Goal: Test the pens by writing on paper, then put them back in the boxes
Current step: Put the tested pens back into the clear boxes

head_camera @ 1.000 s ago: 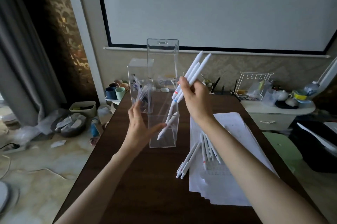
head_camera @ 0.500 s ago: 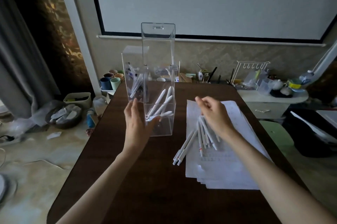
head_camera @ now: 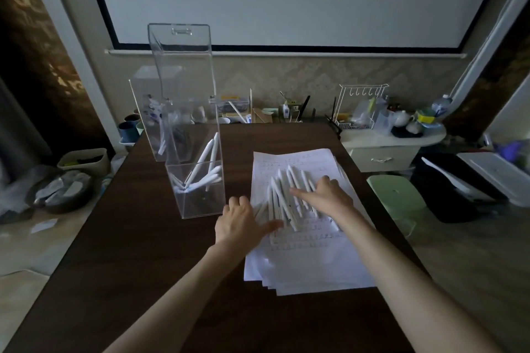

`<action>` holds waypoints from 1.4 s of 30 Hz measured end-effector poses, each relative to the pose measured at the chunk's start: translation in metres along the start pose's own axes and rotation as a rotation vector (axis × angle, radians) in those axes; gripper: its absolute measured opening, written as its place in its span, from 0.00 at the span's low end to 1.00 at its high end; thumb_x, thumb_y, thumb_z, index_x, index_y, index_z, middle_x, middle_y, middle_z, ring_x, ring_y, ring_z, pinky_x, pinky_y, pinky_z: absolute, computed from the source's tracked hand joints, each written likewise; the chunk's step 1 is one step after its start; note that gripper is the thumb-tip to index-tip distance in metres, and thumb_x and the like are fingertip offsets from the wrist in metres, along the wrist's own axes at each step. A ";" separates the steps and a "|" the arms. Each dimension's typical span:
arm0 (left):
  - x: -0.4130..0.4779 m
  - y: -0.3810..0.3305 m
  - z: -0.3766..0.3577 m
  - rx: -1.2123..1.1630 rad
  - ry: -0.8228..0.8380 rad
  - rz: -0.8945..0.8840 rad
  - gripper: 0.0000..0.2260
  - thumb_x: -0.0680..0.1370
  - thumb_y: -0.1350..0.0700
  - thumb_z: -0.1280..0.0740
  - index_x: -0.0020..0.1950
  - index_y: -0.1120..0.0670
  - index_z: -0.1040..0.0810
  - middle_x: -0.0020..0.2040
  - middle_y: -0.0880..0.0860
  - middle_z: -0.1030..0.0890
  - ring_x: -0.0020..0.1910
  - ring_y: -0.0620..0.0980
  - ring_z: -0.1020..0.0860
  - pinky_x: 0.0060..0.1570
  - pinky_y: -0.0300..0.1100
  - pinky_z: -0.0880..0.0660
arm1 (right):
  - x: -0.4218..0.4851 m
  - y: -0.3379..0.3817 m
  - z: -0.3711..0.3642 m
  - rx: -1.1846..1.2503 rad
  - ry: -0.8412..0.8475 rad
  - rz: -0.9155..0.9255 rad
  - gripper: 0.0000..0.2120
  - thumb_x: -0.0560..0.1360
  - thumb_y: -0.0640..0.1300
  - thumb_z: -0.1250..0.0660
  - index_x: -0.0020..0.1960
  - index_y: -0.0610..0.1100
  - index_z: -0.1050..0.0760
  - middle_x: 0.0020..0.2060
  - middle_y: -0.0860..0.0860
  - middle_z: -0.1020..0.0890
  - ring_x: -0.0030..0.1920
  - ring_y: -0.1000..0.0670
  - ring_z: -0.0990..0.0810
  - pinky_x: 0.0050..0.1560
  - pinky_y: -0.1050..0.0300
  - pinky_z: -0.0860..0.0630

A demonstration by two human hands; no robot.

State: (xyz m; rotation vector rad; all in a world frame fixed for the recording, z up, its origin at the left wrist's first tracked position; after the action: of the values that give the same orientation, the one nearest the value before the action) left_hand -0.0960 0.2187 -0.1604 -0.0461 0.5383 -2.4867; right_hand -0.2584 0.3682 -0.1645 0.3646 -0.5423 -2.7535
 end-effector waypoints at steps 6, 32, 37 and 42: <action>0.007 0.011 -0.004 -0.065 0.047 0.090 0.25 0.70 0.34 0.34 0.47 0.56 0.30 0.43 0.50 0.25 0.40 0.49 0.25 0.33 0.41 0.31 | 0.008 0.012 -0.017 0.176 0.123 0.020 0.19 0.70 0.59 0.30 0.40 0.44 0.30 0.35 0.50 0.25 0.39 0.48 0.22 0.35 0.56 0.31; -0.048 0.001 0.217 -0.649 -0.517 -0.408 0.08 0.79 0.55 0.38 0.45 0.60 0.26 0.33 0.53 0.21 0.26 0.44 0.23 0.27 0.38 0.25 | -0.067 0.130 0.074 0.833 -0.028 0.517 0.14 0.81 0.52 0.44 0.47 0.41 0.32 0.33 0.48 0.33 0.33 0.52 0.32 0.34 0.59 0.33; -0.036 0.025 0.261 -0.532 -0.790 -0.346 0.09 0.80 0.55 0.37 0.47 0.62 0.25 0.35 0.55 0.20 0.26 0.43 0.24 0.27 0.37 0.27 | -0.079 0.151 0.063 0.783 -0.048 0.611 0.14 0.81 0.50 0.44 0.42 0.42 0.34 0.31 0.51 0.34 0.30 0.56 0.33 0.33 0.61 0.32; -0.001 0.050 0.224 -0.417 -0.528 -0.199 0.07 0.76 0.53 0.32 0.51 0.55 0.22 0.40 0.50 0.19 0.27 0.41 0.22 0.29 0.35 0.25 | -0.093 0.155 0.064 0.889 -0.119 0.640 0.12 0.81 0.48 0.44 0.41 0.44 0.34 0.30 0.53 0.34 0.27 0.60 0.33 0.31 0.66 0.33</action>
State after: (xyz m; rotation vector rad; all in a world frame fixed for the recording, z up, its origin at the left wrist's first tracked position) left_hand -0.0339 0.0993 0.0259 -0.9271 0.8318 -2.3616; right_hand -0.1533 0.2849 -0.0274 0.1597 -1.5847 -1.8024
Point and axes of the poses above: each hand's wrist, its own x-axis towards the middle knuckle, its own z-axis out of the back of the hand, y = z × x, the point moved 10 cm from there along x, towards the middle knuckle
